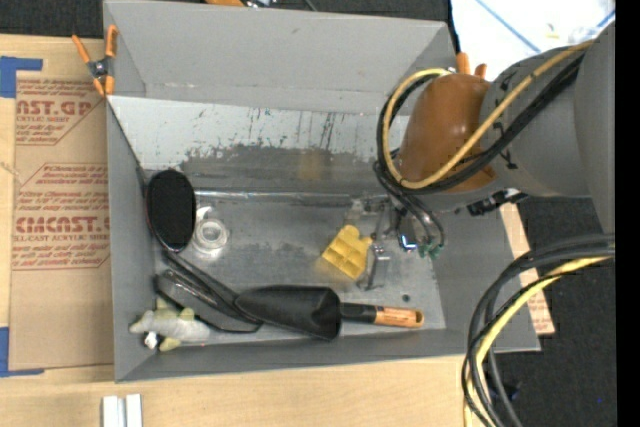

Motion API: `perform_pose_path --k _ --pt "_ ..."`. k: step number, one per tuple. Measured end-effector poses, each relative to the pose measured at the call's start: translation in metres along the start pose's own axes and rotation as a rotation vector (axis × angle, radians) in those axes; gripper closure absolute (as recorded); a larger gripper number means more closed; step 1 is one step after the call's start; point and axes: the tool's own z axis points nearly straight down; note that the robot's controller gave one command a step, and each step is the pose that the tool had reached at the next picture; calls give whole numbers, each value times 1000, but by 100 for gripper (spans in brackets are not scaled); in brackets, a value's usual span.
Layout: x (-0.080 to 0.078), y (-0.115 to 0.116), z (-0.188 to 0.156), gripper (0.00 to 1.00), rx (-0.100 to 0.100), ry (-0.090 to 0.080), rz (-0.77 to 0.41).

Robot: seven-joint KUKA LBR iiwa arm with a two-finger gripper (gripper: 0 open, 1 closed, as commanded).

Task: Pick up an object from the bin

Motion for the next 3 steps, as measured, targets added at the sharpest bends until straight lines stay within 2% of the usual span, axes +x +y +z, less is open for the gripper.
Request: perform_pose_path --k 1,2,3 --pt "-21 7 30 0 8 -14 -127" --pt "-9 -1 28 100 0 -5 9" --pt "-9 -1 28 100 1 -5 9"
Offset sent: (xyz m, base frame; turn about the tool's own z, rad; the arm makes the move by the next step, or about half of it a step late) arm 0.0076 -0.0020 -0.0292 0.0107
